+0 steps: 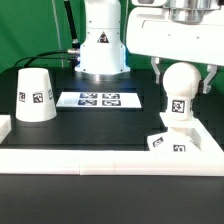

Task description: Assemble lamp

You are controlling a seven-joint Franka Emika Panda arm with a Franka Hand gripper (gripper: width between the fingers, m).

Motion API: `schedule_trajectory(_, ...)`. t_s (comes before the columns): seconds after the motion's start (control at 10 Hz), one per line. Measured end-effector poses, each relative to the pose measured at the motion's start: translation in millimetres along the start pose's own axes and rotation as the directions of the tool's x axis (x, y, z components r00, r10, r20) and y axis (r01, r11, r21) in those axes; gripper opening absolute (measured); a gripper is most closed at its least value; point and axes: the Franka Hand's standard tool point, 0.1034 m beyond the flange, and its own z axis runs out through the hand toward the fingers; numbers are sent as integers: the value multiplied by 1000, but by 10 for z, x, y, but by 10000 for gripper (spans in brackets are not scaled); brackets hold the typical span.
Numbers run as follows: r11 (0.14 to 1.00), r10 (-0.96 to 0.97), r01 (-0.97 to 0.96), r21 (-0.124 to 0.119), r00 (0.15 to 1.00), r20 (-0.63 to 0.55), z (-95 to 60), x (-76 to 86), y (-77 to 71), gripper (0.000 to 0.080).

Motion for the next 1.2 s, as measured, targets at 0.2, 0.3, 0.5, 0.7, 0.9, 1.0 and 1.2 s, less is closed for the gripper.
schedule_trajectory(0.2,989,147,-148,13,989,24,-1,-6,-6,578)
schedule_trajectory(0.3,977,210,-210,17,977,35,-2,-11,-11,578)
schedule_trajectory(0.5,945,325,-327,20,944,58,-3,-24,-23,578)
schedule_trajectory(0.7,934,353,-355,22,933,69,1,-51,-42,632)
schedule_trajectory(0.9,973,231,-232,14,970,74,15,-52,-29,689)
schedule_trajectory(1.0,989,147,-147,-1,985,86,29,-35,-22,698)
schedule_trajectory(1.2,996,-84,84,2,992,96,32,-37,-13,699)
